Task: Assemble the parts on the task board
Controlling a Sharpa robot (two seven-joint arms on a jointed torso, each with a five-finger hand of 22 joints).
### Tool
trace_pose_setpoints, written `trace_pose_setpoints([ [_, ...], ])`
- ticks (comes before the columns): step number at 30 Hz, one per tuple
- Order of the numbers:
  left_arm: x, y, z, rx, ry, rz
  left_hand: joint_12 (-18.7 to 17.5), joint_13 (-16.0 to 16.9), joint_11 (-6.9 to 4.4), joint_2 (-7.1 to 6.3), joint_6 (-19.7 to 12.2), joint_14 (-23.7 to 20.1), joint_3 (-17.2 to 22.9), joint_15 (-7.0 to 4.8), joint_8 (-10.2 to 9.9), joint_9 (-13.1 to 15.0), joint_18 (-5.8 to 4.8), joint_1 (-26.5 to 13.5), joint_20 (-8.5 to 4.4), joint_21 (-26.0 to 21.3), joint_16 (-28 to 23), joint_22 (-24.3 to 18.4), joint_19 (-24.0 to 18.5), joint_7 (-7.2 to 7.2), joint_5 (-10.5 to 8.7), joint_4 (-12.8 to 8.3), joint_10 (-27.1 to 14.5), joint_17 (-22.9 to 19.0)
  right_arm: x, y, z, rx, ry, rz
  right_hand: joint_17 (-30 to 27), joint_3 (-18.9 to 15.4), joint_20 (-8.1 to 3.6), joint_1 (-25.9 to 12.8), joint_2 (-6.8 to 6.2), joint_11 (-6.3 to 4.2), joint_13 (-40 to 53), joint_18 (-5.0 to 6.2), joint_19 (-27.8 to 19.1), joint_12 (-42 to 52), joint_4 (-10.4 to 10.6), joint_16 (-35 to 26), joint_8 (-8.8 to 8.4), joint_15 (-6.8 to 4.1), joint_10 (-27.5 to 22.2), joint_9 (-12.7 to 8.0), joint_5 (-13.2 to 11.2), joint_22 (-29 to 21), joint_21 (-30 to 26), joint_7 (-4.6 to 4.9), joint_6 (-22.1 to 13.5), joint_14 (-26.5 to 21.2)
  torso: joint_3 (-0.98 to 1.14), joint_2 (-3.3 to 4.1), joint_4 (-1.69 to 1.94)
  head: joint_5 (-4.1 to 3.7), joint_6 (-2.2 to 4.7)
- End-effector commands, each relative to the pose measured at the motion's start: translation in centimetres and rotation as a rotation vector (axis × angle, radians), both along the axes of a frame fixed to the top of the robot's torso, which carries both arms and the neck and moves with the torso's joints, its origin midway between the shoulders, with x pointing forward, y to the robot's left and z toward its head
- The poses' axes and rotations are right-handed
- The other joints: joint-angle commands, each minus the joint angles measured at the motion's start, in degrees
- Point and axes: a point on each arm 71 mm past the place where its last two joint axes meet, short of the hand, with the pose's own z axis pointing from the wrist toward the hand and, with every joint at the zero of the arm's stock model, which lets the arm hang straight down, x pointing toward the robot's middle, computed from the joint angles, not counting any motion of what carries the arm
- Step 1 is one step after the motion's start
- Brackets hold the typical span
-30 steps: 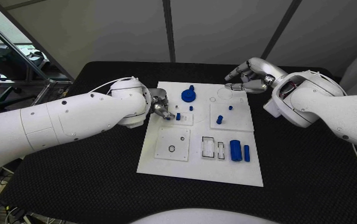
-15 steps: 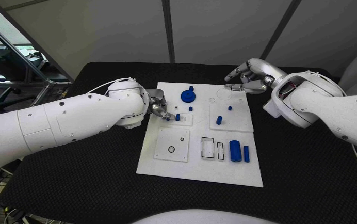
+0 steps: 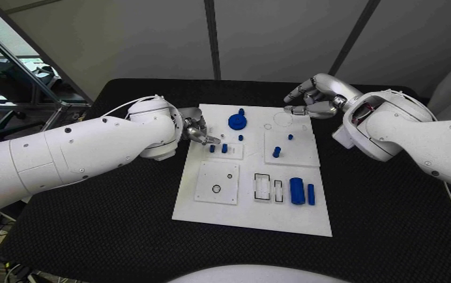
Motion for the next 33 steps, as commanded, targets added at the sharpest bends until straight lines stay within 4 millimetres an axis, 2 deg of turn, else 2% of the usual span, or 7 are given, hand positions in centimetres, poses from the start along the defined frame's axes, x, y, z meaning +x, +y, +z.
trace_pose_setpoints([
  [1, 0.2, 0.1, 0.5, -0.092, -0.038, 0.031, -0.9, -0.9, 0.17, 0.58, -0.6, 4.7, -0.9, 0.25, -0.3, 0.0, -0.09, 0.0, 0.13, -0.9, 0.2, 8.7, 0.2, 0.17, -0.04, -0.1, -0.8, 10.2, 0.0, 0.1, 0.2, 0.003, -0.011, 0.005, 8.5, 0.1, -0.08, -0.4, -0.08, 0.1, 2.0, 1.01, -0.4, -0.4, 0.3, -0.2, 0.22, -0.4, -0.3, -0.1, 0.2, 0.0, -0.2, -0.1, 0.4, 4.5, 0.05, -0.01, 0.03, 0.03, 0.02],
  [9, 0.7, 0.4, 1.0, -0.202, -0.088, 0.06, -15.7, -16.8, 2.57, 1.11, -6.1, 3.5, -8.1, 2.32, -2.5, -1.5, 3.02, 2.2, 1.67, -14.7, -2.1, -0.1, -8.2, 2.68, 0.29, -0.1, -12.6, 7.5, 0.1, 0.1, 0.2, 0.003, -0.011, 0.003, 8.5, 0.1, -0.08, -0.4, -0.07, 0.1, 2.0, 1.01, -0.4, -0.3, 0.4, -0.2, 0.21, -0.4, -0.3, -0.1, 0.3, 0.0, -0.2, -0.1, 0.4, 4.5, 0.1, 0.02, -0.04, -0.03, 0.09],
  [13, 1.0, -0.3, 1.4, -0.28, -0.154, 0.01, -23.8, -24.6, 5.02, 2.22, -10.5, -9.3, -8.6, 4.48, -4.5, -4.0, 7.17, 9.9, 3.69, -39.1, -25.1, -15.3, -24.2, 5.35, 1.98, -0.7, -22.3, -16.2, 0.1, 0.0, 0.2, 0.003, -0.011, 0.002, 8.5, 0.2, -0.08, -0.4, -0.06, 0.1, 2.0, 1.01, -0.4, -0.4, 0.4, -0.2, 0.2, -0.41, -0.3, -0.1, 0.4, -0.1, -0.2, -0.11, 0.4, 4.5, 0.16, 0.0, -0.1, -0.14, 0.23],
  [14, 1.1, -0.7, 1.6, -0.307, -0.183, -0.023, -26.7, -26.9, 6.35, 2.35, -12.0, -17.7, -7.9, 5.88, -5.9, -5.8, 7.08, 14.8, 4.72, -43.4, -37.3, -17.8, -27.5, 6.49, 1.94, -1.7, -26.2, -27.1, 0.1, 0.0, 0.2, 0.003, -0.012, 0.002, 8.5, 0.2, -0.08, -0.4, -0.05, 0.1, 2.0, 1.01, -0.4, -0.4, 0.4, -0.2, 0.2, -0.41, -0.4, -0.1, 0.4, -0.1, -0.2, -0.11, 0.3, 4.5, 0.14, -0.01, -0.1, -0.21, 0.31],
  [19, 1.1, -2.3, 1.9, -0.339, -0.294, -0.16, -34.3, -35.9, 7.49, 1.68, -11.5, -22.6, -3.9, 7.57, -10.4, -12.2, 7.77, 25.9, 6.76, -51.0, -46.0, -23.5, -30.1, 7.92, 1.82, -4.0, -29.4, -34.8, 0.1, 0.1, 0.2, 0.004, -0.013, 0.003, 8.5, 0.2, -0.09, -0.3, -0.04, 0.09, 1.9, 1.0, -0.4, -0.4, 0.4, -0.2, 0.2, -0.41, -0.4, -0.1, 0.5, 0.0, -0.2, -0.12, 0.4, 4.5, 0.09, 0.1, -0.14, -0.61, 0.62],
  [28, 1.2, -2.2, 1.7, -0.294, -0.344, -0.2, -34.4, -42.2, 7.06, 0.35, -4.2, -14.6, -3.9, 6.2, -13.2, -18.7, 7.93, 23.8, 6.17, -50.2, -41.2, -24.5, -23.3, 7.12, 1.88, -0.7, -24.2, -36.4, 0.0, 0.1, 0.2, 0.004, -0.013, 0.003, 8.5, 0.3, -0.09, -0.3, -0.04, 0.08, 2.0, 1.01, -0.4, -0.4, 0.4, -0.2, 0.21, -0.42, -0.4, -0.1, 0.6, -0.1, -0.2, -0.13, 0.4, 4.5, 0.07, -0.01, 0.09, -1.01, 0.85],
  [33, 1.1, -1.8, 1.6, -0.278, -0.332, -0.182, -31.3, -42.5, 5.86, 1.06, -2.1, -4.5, -8.4, 5.25, -13.5, -20.8, 6.48, 16.7, 4.92, -38.9, -19.3, -16.8, -15.5, 6.04, 1.89, -0.3, -21.4, -15.6, 0.1, 0.1, 0.2, 0.004, -0.012, 0.003, 8.5, 0.4, -0.09, -0.2, -0.02, 0.07, 2.0, 1.0, -0.4, -0.3, 0.4, -0.2, 0.22, -0.43, -0.3, -0.1, 0.7, 0.0, -0.2, -0.13, 0.4, 4.5, 0.03, 0.02, -0.01, -0.8, 0.97],
])
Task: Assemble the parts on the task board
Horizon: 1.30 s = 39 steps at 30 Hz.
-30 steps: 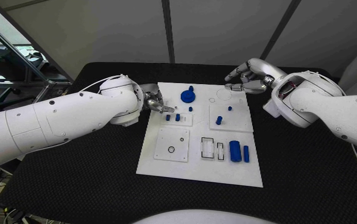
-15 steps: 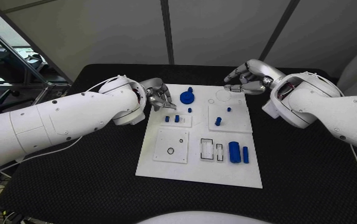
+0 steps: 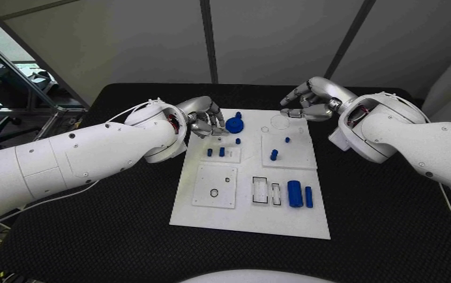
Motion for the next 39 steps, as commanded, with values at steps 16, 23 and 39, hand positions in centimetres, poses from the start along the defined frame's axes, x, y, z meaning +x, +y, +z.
trace_pose_setpoints([
  [16, -1.5, 2.2, -1.5, 0.206, 0.273, 0.049, 35.1, 36.8, -4.18, 4.88, 4.8, 10.5, -9.1, -3.8, 6.1, 2.9, -8.41, -9.8, -3.72, 40.1, 23.8, 28.1, 18.6, -4.19, 0.37, 0.2, 19.7, 28.1, 0.1, 0.0, 0.1, 0.0, -0.007, 0.001, 8.5, 0.3, -0.1, -0.2, 0.02, 0.06, 2.1, 0.99, -0.3, -0.3, 0.3, -0.2, 0.25, -0.43, -0.3, -0.1, 0.2, 0.0, -0.2, -0.13, 0.4, 4.5, 0.01, -0.03, 0.06, 0.48, -0.2],
  [23, -1.6, 2.6, -1.8, 0.298, 0.359, 0.062, 37.5, 40.6, -4.56, 5.62, 5.4, 10.5, -9.6, -4.13, 6.8, 4.1, -8.63, -10.7, -4.03, 41.2, 23.7, 28.9, 19.0, -4.62, 0.36, 0.3, 21.2, 28.1, 0.2, 0.0, 0.1, -0.001, -0.006, -0.001, 8.6, 0.3, -0.1, -0.2, 0.04, 0.05, 2.1, 0.99, -0.3, -0.3, 0.3, -0.2, 0.26, -0.44, -0.3, -0.1, 0.3, 0.0, -0.2, -0.14, 0.4, 4.5, 0.03, 0.04, -0.08, 0.63, -0.33],
  [39, -0.8, 1.7, -1.5, 0.326, 0.374, 0.072, 37.9, 41.2, -4.73, 6.27, 5.5, 10.5, -10.0, -4.28, 7.4, 5.2, -8.58, -11.2, -4.19, 41.0, 23.7, 28.9, 18.9, -4.83, 0.4, 0.2, 21.1, 28.1, 0.2, 0.1, 0.1, -0.001, -0.005, 0.0, 8.6, 0.6, -0.13, -0.1, 0.0, 0.04, 2.1, 0.98, -0.3, -0.2, 0.4, -0.2, 0.26, -0.46, -0.2, -0.1, 0.9, 0.0, -0.2, -0.14, 0.5, 4.5, 0.04, 0.02, -0.02, 0.62, -0.77],
])
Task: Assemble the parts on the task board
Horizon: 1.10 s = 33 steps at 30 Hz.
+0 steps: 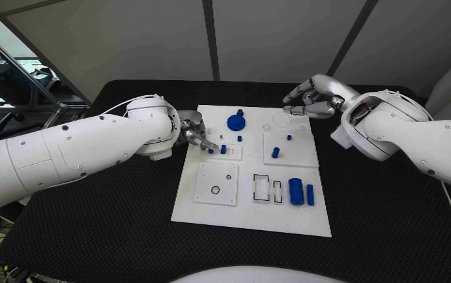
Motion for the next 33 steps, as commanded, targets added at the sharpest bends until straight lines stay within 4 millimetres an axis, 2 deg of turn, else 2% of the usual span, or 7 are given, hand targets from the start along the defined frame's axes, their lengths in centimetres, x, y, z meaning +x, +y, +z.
trace_pose_setpoints([
  [1, 0.05, -0.17, -0.04, 0.02, 0.024, 0.0, 0.3, 0.0, -0.16, 0.37, 0.3, 4.1, -0.3, -0.53, 0.3, 0.2, -8.58, -0.4, -0.4, 0.0, 0.2, 9.3, 1.2, -0.2, 0.19, 0.0, -0.1, 8.0, 0.01, 0.13, 0.15, 0.001, -0.007, 0.005, 8.6, 0.3, -0.13, -0.1, 0.0, 0.04, 2.1, 0.98, -0.3, -0.2, 0.0, -0.2, 0.26, -0.46, -0.2, -0.1, 0.3, 0.0, -0.2, 0.07, 0.2, 4.5, 0.01, -0.05, 0.04, 0.0, -0.08],
  [15, 0.34, -0.99, -0.22, 0.002, 0.057, -0.014, 0.1, 0.1, -0.29, 1.46, -0.5, 4.1, 1.7, -0.64, 0.9, 2.3, -8.56, 2.9, -0.53, 0.0, 0.2, 9.6, 1.1, -0.31, 0.41, -0.3, -0.6, 8.0, 0.02, 0.28, 0.14, 0.001, -0.005, 0.008, 8.5, 0.3, -0.13, -0.1, -0.02, 0.03, 2.1, 0.98, -0.3, -0.2, 0.1, -0.2, 0.27, -0.46, -0.2, -0.1, 0.4, 0.0, -0.2, 0.07, 0.3, 4.5, 0.02, -0.09, 0.03, 0.13, -0.37],
  [33, 0.43, -1.04, -0.28, 0.0, 0.062, -0.003, 0.0, 0.3, -0.48, 1.62, -0.5, 4.1, 3.5, -0.79, 1.2, 3.4, -8.59, 4.7, -0.61, 0.1, 0.1, 9.8, 1.1, -0.55, 0.46, -0.3, -0.7, 8.0, 0.03, 0.26, 0.13, 0.001, -0.005, 0.007, 8.5, 0.4, -0.14, 0.0, -0.04, 0.03, 2.1, 0.98, -0.3, -0.2, 0.1, -0.2, 0.28, -0.47, -0.2, -0.1, 0.7, 0.0, -0.2, 0.07, 0.3, 4.5, -0.02, -0.08, 0.01, 0.06, -0.51],
])
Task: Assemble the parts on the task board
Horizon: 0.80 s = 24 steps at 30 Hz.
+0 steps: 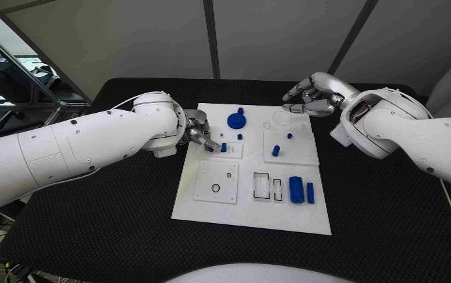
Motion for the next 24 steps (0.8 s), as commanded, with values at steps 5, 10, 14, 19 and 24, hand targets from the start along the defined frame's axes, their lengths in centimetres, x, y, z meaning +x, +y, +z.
trace_pose_setpoints([
  [5, 0.11, 0.08, 0.02, 0.005, 0.006, 0.018, -0.1, -0.1, -0.2, 0.56, -0.5, 4.2, 1.8, -0.52, 0.4, 0.7, -8.59, 1.8, -0.49, 0.1, 0.1, 9.9, 0.9, -0.45, 0.26, 0.0, -0.3, 8.0, -0.02, 0.06, 0.15, 0.0, -0.005, 0.004, 8.5, 0.3, -0.14, 0.0, -0.04, 0.03, 2.1, 0.98, -0.3, -0.2, 0.0, -0.2, 0.28, -0.47, -0.2, -0.1, 0.3, 0.0, -0.2, 0.07, 0.3, 4.5, 0.02, 0.04, -0.04, -0.08, -0.11],
  [10, 0.11, -0.03, -0.01, 0.007, 0.009, 0.014, -0.2, 0.1, -0.32, 0.83, -0.7, 4.2, 3.3, -0.62, 0.3, 1.2, -8.62, 3.3, -0.57, 0.2, 0.1, 10.0, 1.0, -0.57, 0.28, -0.3, -0.3, 8.1, -0.02, 0.05, 0.15, 0.0, -0.005, 0.004, 8.5, 0.3, -0.14, 0.0, -0.04, 0.03, 2.1, 0.98, -0.3, -0.2, 0.0, -0.2, 0.28, -0.47, -0.2, -0.1, 0.3, 0.0, -0.2, 0.07, 0.3, 4.5, 0.01, 0.02, -0.01, -0.13, -0.22],
  [14, 0.12, -0.08, -0.02, 0.007, 0.01, 0.012, -0.3, 0.1, -0.45, 0.99, -0.9, 4.2, 4.9, -0.74, 0.2, 1.6, -8.62, 5.1, -0.66, 0.2, 0.1, 10.1, 1.0, -0.71, 0.3, -0.8, -0.3, 8.1, -0.02, 0.07, 0.15, 0.0, -0.005, 0.005, 8.5, 0.3, -0.14, 0.0, -0.04, 0.03, 2.1, 0.98, -0.3, -0.2, 0.0, -0.2, 0.28, -0.47, -0.2, -0.1, 0.3, 0.0, -0.2, 0.07, 0.3, 4.5, 0.02, 0.01, -0.01, -0.13, -0.28],
  [19, 0.13, -0.14, -0.03, 0.003, 0.011, 0.009, -0.6, 0.2, -0.66, 0.91, -1.4, 4.2, 8.9, -0.93, -0.1, 2.2, -8.63, 8.6, -0.85, 0.2, 0.1, 10.2, 1.0, -0.9, 0.38, -2.3, -0.4, 8.0, -0.02, 0.09, 0.14, 0.0, -0.005, 0.005, 8.5, 0.3, -0.14, 0.0, -0.04, 0.03, 2.1, 0.98, -0.3, -0.2, 0.0, -0.2, 0.28, -0.47, -0.2, -0.1, 0.3, 0.0, -0.2, 0.07, 0.3, 4.5, 0.0, 0.0, 0.02, -0.14, -0.35],
  [24, 0.13, -0.18, -0.03, -0.008, 0.013, 0.012, -1.0, 0.3, -0.53, -1.45, -1.4, 4.2, 15.6, -0.86, -0.4, 3.3, -8.63, 8.8, -0.9, 0.1, 0.1, 10.4, 1.0, -0.69, 0.29, -1.6, -0.4, 8.1, -0.02, 0.12, 0.14, -0.001, -0.004, 0.009, 8.5, 0.3, -0.15, 0.0, -0.07, 0.03, 2.1, 0.97, -0.2, -0.2, 0.0, -0.2, 0.29, -0.47, -0.2, -0.1, 0.5, 0.0, -0.2, 0.06, 0.3, 4.5, 0.0, -0.03, 0.02, -0.05, -0.37],
])
